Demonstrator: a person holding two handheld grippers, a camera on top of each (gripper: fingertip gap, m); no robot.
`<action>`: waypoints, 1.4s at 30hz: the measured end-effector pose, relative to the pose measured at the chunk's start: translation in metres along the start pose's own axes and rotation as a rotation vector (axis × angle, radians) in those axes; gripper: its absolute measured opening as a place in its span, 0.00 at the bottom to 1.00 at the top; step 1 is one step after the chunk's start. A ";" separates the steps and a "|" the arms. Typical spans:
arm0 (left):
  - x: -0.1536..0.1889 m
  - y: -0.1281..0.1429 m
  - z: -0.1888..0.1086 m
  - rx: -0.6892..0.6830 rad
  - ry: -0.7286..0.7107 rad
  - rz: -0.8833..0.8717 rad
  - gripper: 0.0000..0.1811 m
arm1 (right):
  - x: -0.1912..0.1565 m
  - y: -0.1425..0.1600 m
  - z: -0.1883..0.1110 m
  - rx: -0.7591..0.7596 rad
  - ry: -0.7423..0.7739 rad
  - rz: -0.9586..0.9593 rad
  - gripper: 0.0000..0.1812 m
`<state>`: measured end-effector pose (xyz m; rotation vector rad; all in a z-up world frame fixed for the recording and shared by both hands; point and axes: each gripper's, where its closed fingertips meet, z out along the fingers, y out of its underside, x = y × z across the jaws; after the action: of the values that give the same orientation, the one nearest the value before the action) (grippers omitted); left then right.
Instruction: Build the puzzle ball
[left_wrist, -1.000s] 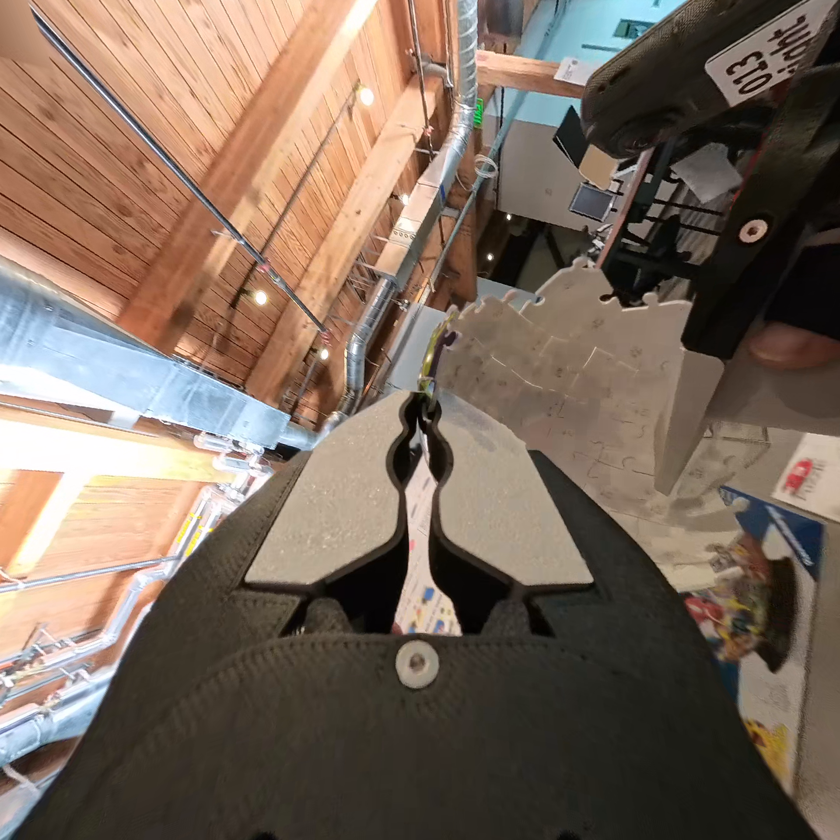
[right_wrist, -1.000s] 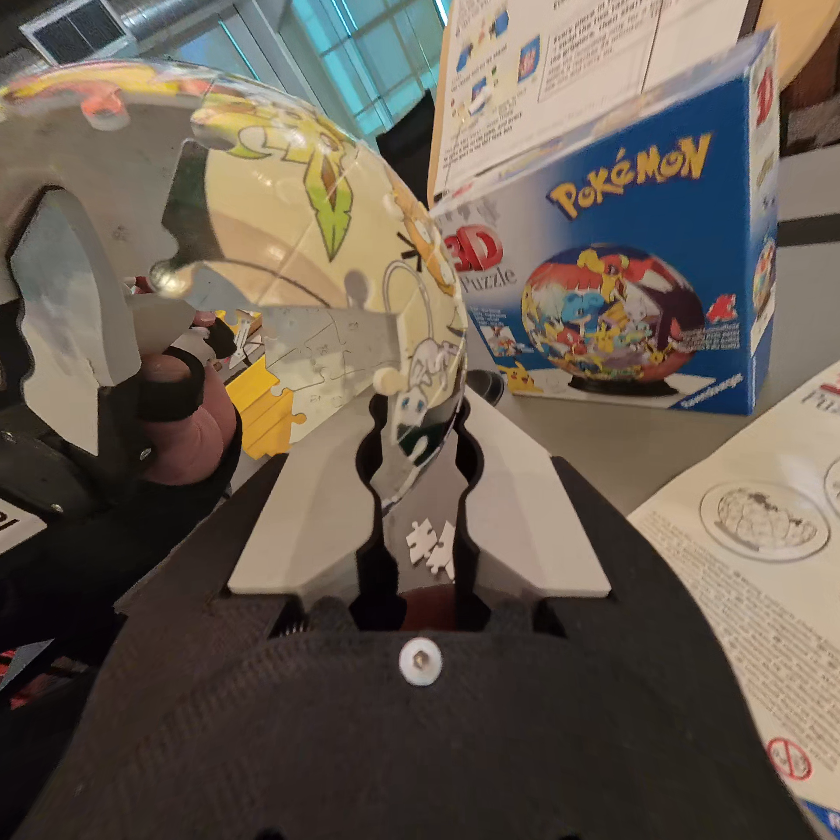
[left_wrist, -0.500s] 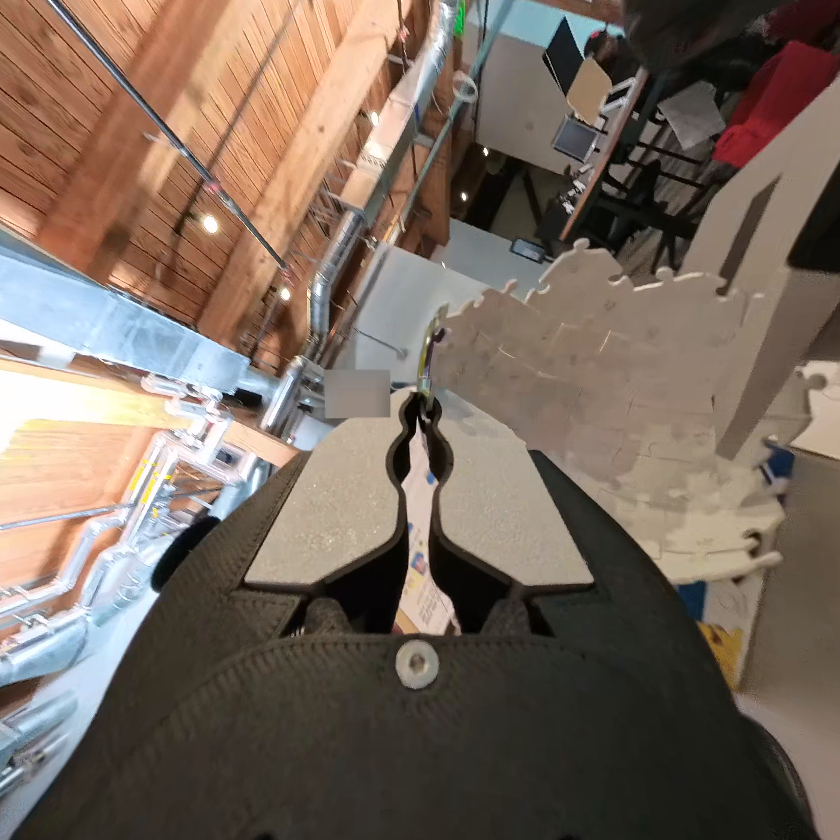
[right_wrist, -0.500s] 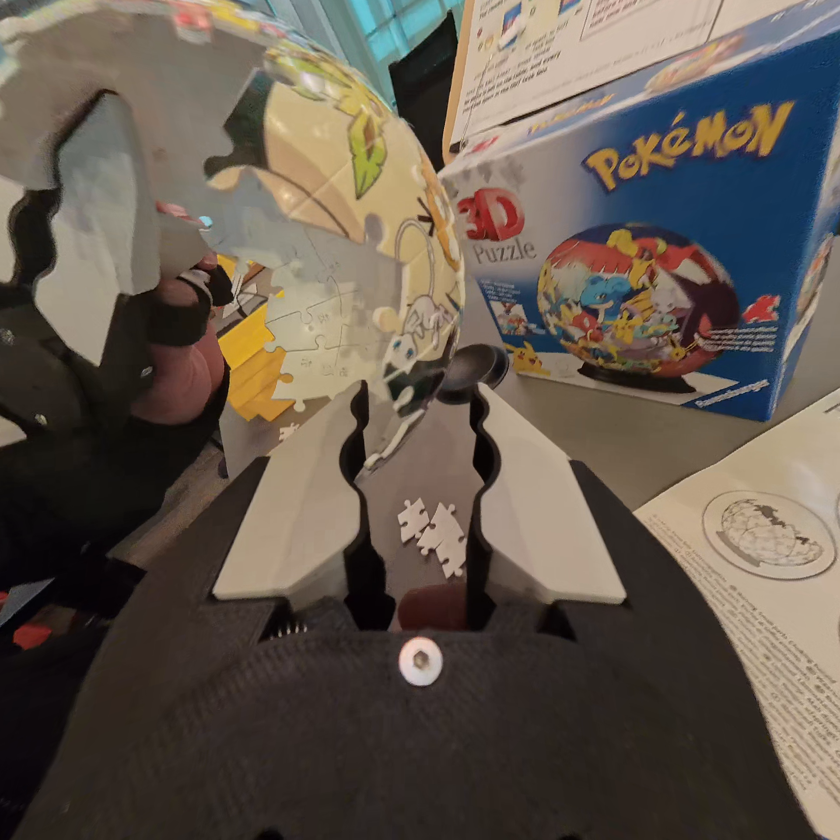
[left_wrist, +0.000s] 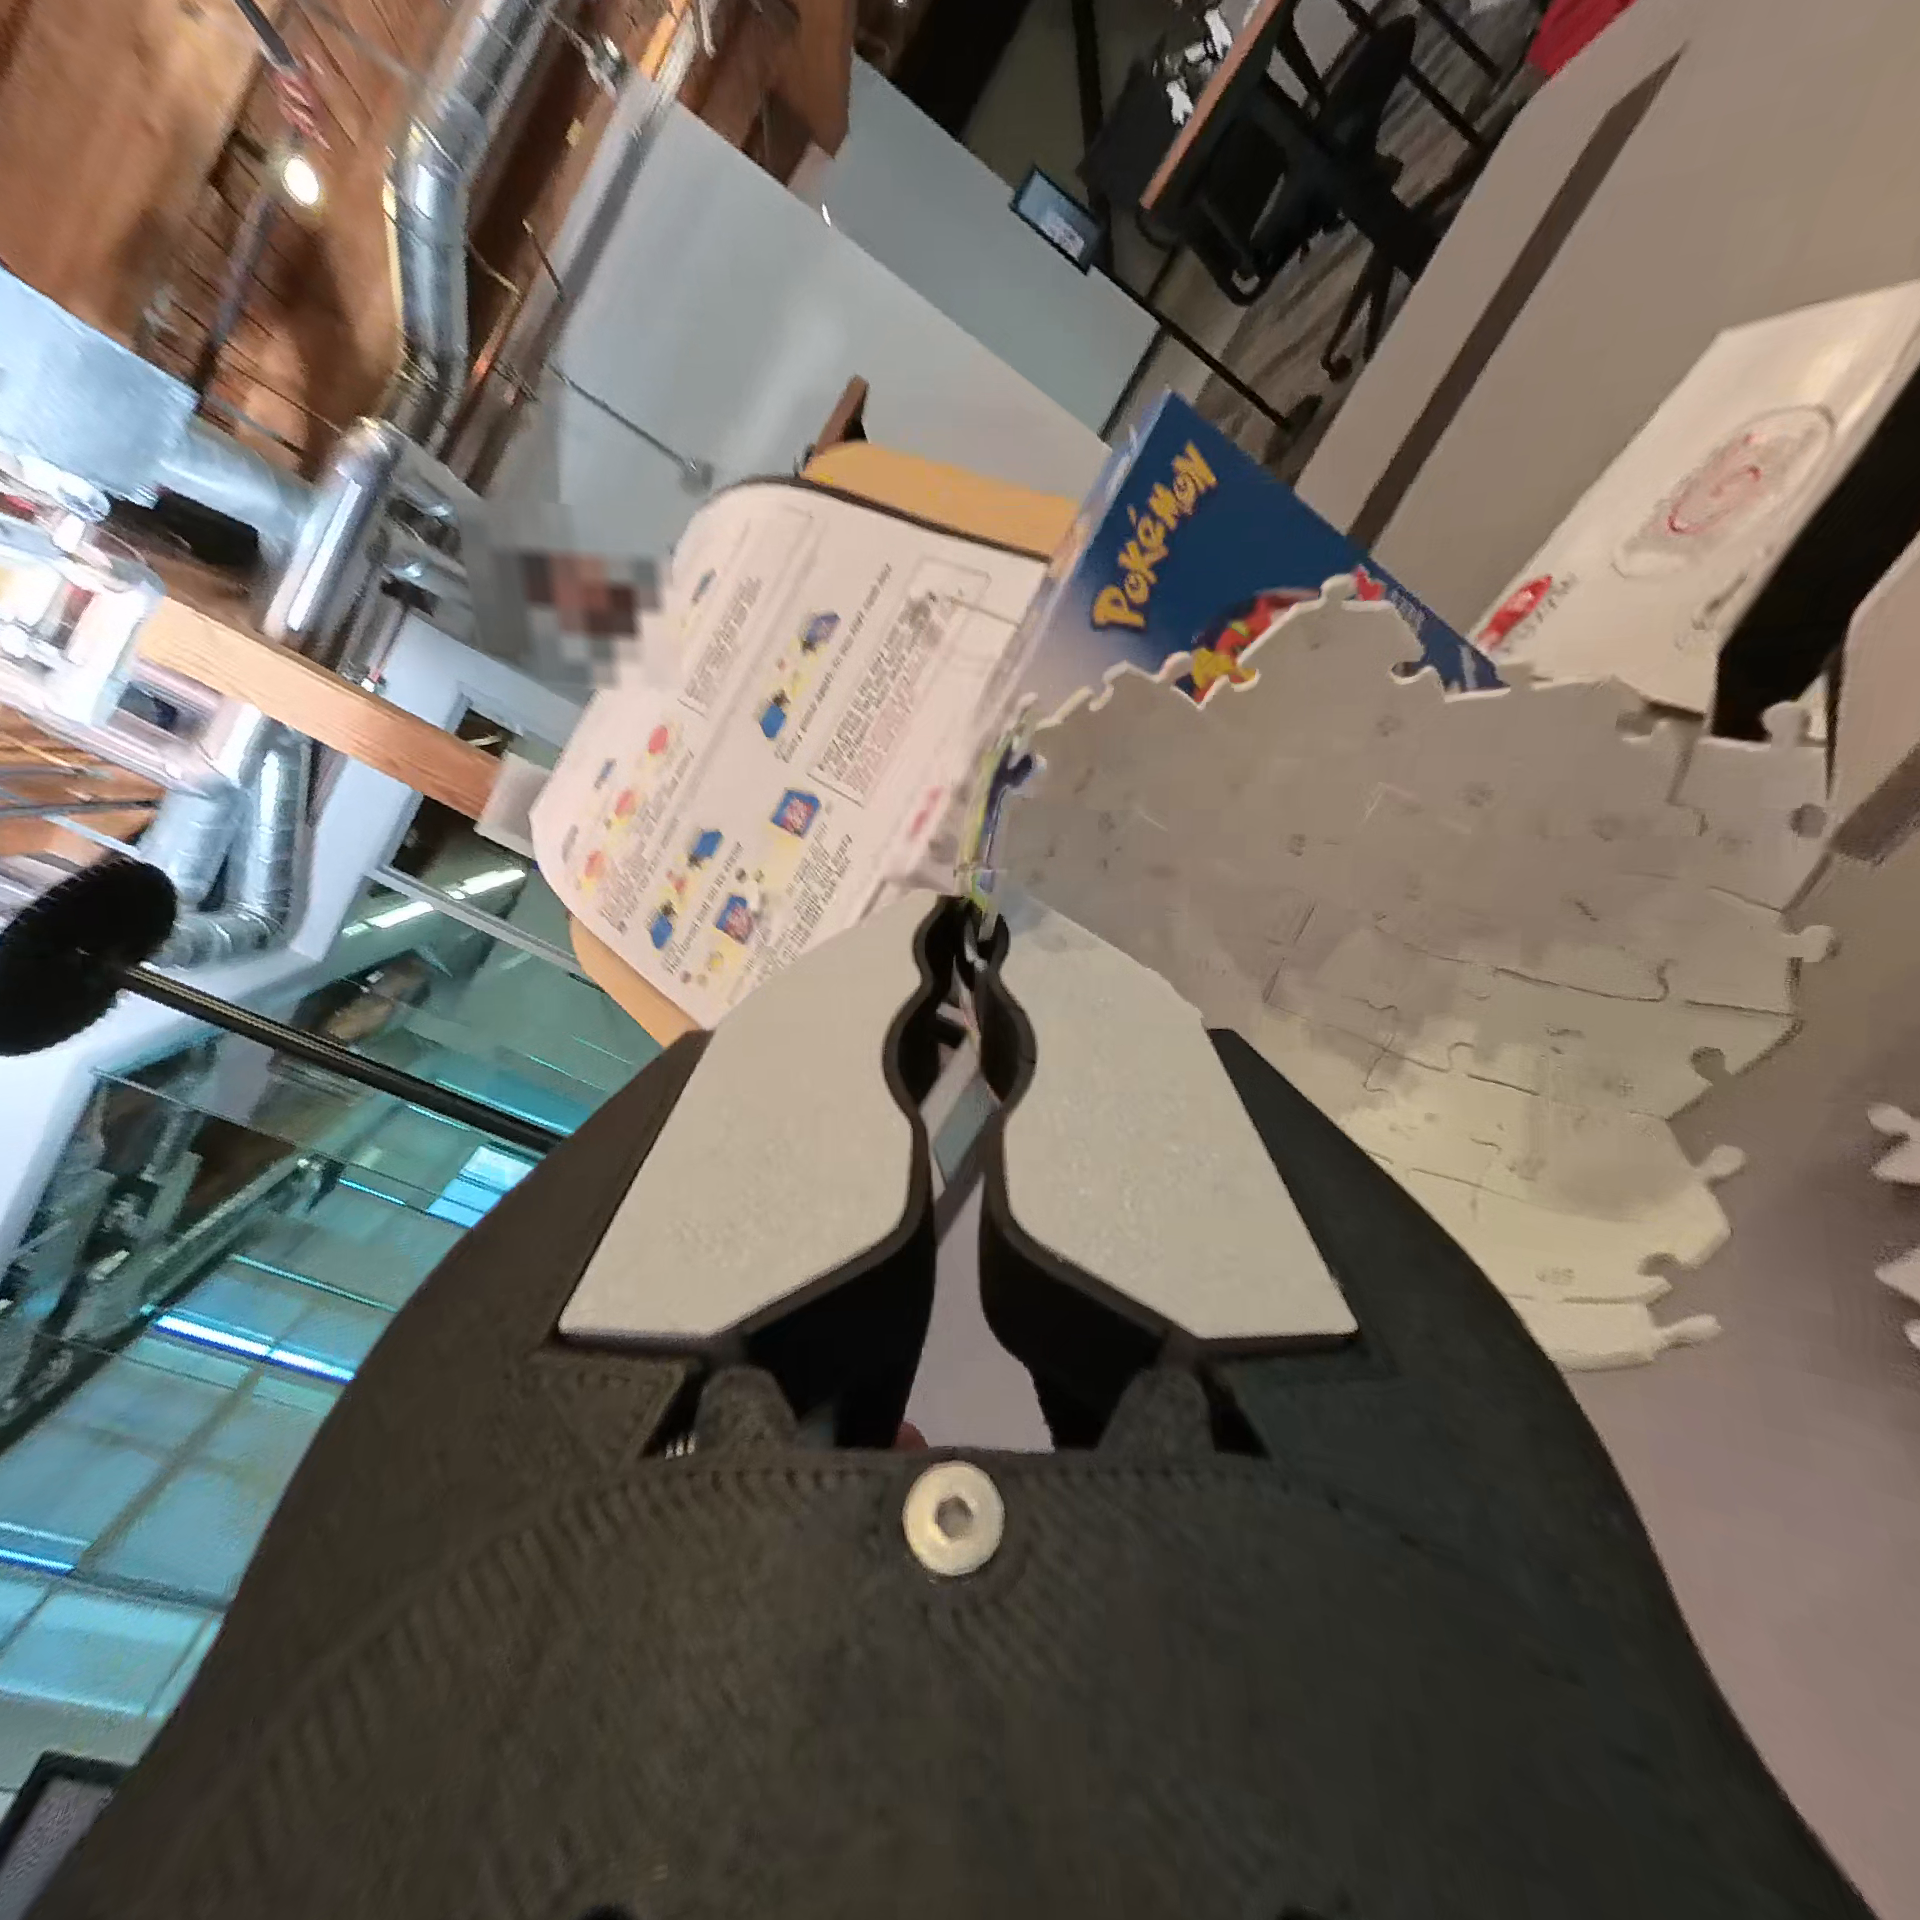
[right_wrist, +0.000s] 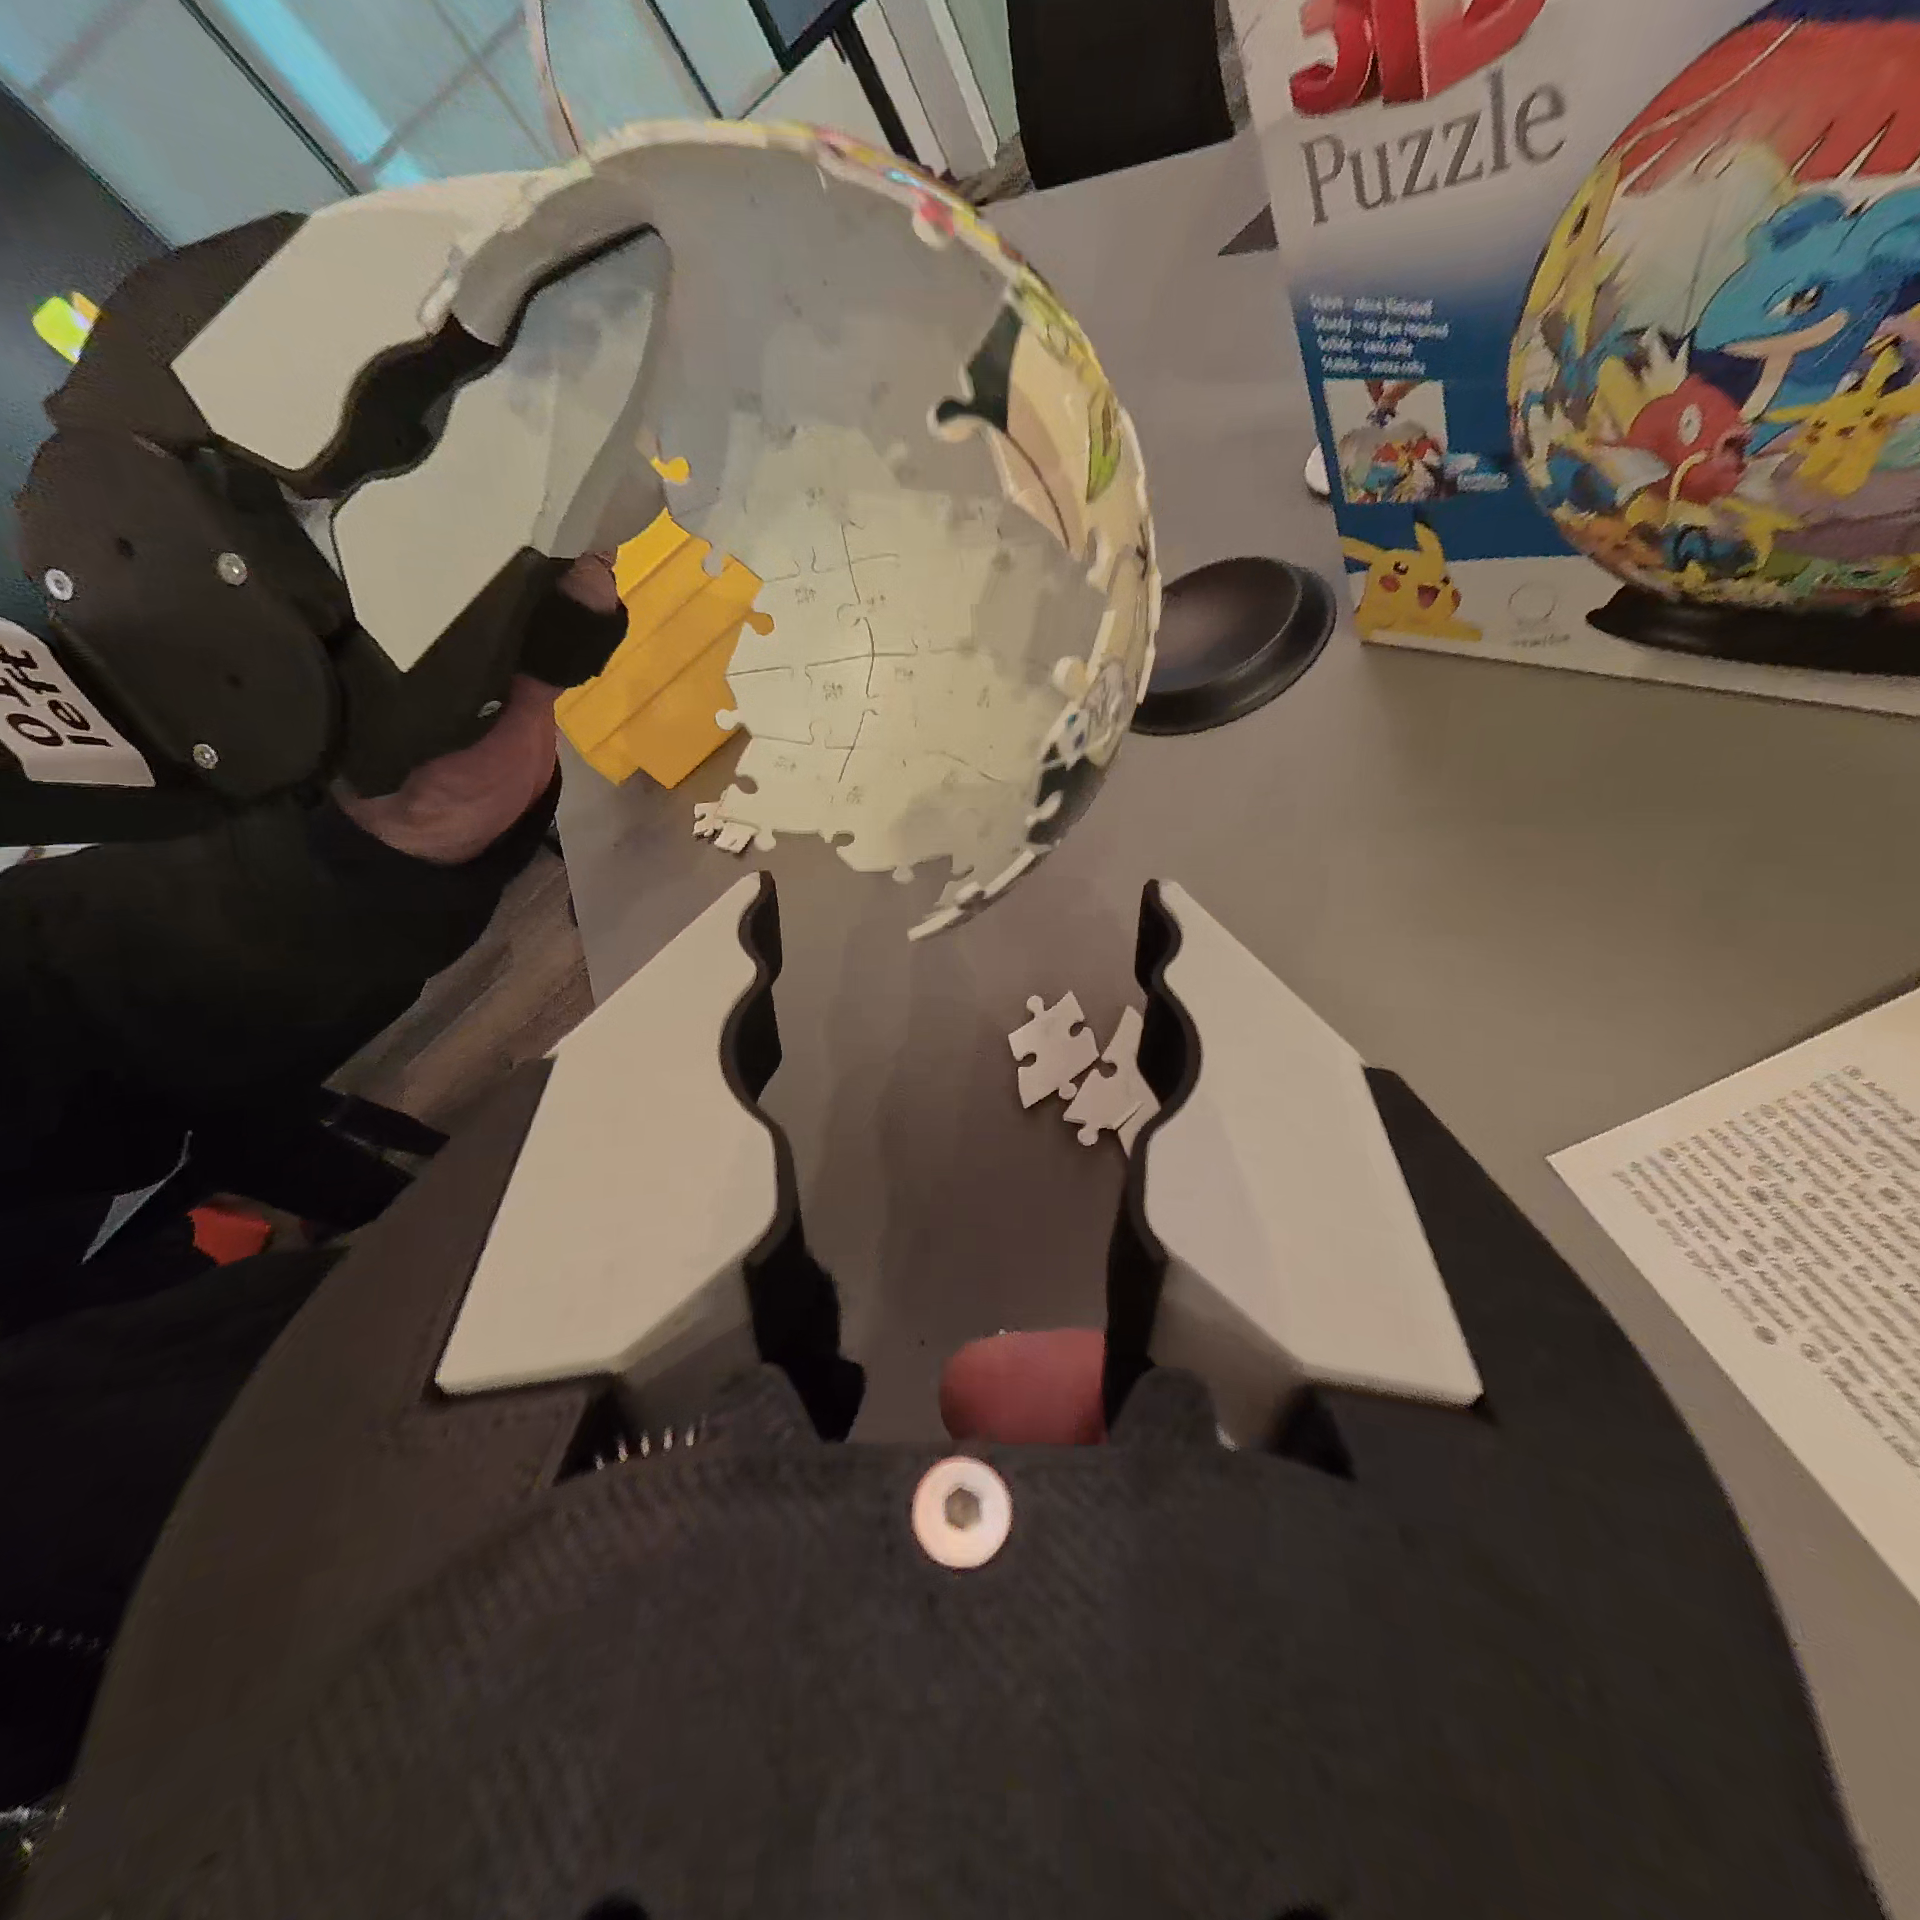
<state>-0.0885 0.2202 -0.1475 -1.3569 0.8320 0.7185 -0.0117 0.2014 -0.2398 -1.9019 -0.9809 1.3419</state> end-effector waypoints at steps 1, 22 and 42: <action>0.003 0.005 -0.001 -0.013 0.013 -0.012 0.01 | 0.000 0.003 0.002 -0.015 -0.003 0.000 0.38; 0.048 0.100 -0.026 -0.434 0.280 -0.078 0.01 | 0.020 0.051 0.031 -0.367 0.129 -0.370 0.28; 0.043 0.119 -0.026 -0.535 0.327 -0.120 0.01 | 0.054 0.088 0.037 -0.610 0.189 -0.585 0.25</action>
<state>-0.1677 0.2037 -0.2477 -2.0280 0.8339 0.6585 -0.0161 0.2010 -0.3494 -1.8671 -1.8090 0.5440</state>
